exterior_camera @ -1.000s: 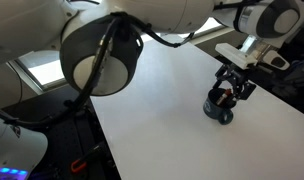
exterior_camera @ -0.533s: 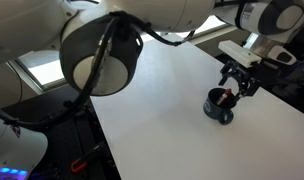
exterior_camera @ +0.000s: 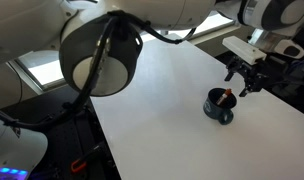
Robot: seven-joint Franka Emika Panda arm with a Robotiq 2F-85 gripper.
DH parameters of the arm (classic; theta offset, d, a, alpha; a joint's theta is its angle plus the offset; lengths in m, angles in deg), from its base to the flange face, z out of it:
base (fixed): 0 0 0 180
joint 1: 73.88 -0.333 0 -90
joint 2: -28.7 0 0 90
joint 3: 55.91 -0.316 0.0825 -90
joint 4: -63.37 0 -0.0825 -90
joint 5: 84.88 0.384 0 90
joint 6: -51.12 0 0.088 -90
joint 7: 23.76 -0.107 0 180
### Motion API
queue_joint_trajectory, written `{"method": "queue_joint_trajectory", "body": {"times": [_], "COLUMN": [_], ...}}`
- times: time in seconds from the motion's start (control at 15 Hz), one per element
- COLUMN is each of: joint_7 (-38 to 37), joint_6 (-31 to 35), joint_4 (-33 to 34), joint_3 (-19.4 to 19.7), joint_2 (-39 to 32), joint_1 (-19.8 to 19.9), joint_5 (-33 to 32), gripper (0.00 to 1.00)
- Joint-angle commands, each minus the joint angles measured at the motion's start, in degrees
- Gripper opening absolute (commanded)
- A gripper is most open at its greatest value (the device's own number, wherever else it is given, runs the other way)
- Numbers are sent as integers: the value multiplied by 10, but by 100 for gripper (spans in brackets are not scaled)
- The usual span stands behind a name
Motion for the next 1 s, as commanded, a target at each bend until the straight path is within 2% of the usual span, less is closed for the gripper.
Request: {"method": "queue_joint_trajectory", "body": {"times": [0.0, 0.67, 0.93], "joint_7": [-1, -17, -47], "joint_6": [-1, -6, 44], "joint_4": [-11, -1, -3], "joint_3": [8, 20, 11], "joint_2": [6, -17, -11], "joint_1": [0, -9, 0], "joint_5": [9, 1, 17], "gripper": [100, 100, 100]}}
